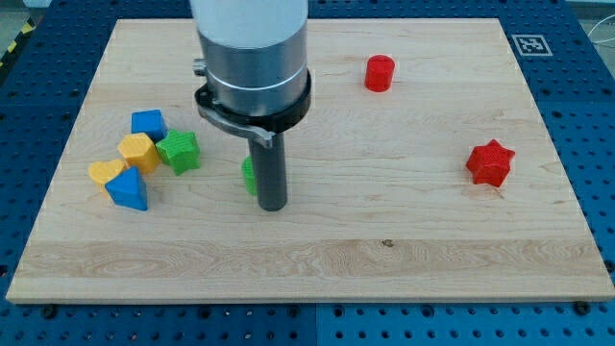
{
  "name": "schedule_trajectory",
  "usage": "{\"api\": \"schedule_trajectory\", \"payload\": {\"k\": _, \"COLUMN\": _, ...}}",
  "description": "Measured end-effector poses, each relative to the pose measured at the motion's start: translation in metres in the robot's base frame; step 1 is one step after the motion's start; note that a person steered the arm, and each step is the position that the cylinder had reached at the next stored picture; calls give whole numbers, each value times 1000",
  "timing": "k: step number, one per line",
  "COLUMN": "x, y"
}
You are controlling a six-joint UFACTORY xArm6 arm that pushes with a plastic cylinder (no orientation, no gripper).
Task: Move green circle closer to the green star
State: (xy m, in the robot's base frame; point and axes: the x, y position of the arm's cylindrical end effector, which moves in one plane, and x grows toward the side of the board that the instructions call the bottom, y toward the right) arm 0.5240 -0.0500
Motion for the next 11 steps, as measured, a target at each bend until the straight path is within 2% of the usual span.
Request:
{"api": "schedule_trajectory", "payload": {"k": 2, "x": 4, "y": -12}}
{"api": "schedule_trajectory", "payload": {"k": 5, "x": 3, "y": 40}}
{"api": "schedule_trajectory", "payload": {"k": 8, "x": -32, "y": 14}}
{"api": "schedule_trajectory", "payload": {"k": 11, "x": -32, "y": -23}}
